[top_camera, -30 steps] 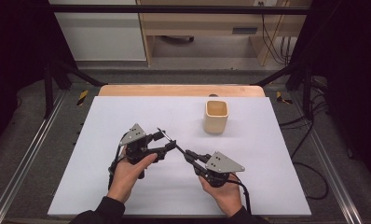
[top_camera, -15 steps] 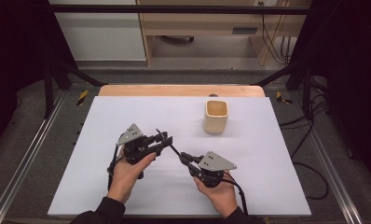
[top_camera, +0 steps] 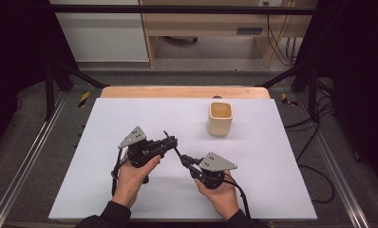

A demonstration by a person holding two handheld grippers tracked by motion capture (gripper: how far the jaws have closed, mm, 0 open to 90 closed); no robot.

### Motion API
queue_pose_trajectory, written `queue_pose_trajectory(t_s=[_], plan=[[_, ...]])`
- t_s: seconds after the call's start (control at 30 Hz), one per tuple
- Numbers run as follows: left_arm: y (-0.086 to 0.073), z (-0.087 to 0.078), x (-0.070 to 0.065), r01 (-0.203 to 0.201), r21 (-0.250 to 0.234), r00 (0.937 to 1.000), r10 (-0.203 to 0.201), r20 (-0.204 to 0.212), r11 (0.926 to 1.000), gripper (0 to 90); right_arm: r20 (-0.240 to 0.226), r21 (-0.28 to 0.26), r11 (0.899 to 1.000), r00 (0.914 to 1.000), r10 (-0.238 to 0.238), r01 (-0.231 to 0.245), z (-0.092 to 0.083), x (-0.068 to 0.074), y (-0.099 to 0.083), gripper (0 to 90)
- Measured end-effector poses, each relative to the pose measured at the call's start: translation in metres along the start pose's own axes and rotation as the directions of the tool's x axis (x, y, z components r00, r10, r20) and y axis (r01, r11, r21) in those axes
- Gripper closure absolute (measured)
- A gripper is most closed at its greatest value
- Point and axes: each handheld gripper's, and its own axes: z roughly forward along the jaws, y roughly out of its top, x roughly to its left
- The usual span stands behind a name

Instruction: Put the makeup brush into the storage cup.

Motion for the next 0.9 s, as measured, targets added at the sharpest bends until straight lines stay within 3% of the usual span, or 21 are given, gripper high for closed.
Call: queue_pose_trajectory(t_s=[0.23, 0.43, 0.67, 0.9], plan=[[0.002, 0.003, -0.008, -0.037, 0.009, 0.9993, 0.037, 0.009, 0.9993, 83.2, 0.000, 0.013, 1.000, 1.0000, 0.005, -0.005, 0.006, -0.002, -0.001, 83.9], [0.002, 0.006, -0.012, -0.088, 0.009, 0.9958, 0.088, -0.024, 0.9961, 83.4, -0.018, 0.031, 0.999, 0.9996, 0.021, -0.020, 0.009, -0.005, 0.000, 83.4], [0.003, 0.005, -0.015, -0.157, 0.008, 0.9832, 0.157, -0.093, 0.9876, 83.3, -0.008, 0.092, 0.996, 0.9999, 0.009, -0.008, 0.011, -0.009, 0.012, 56.0], [0.003, 0.007, -0.019, -0.189, 0.010, 0.9750, 0.189, -0.117, 0.9819, 83.4, 0.017, 0.149, 0.989, 0.9998, 0.003, -0.006, 0.021, -0.011, 0.026, 31.3]])
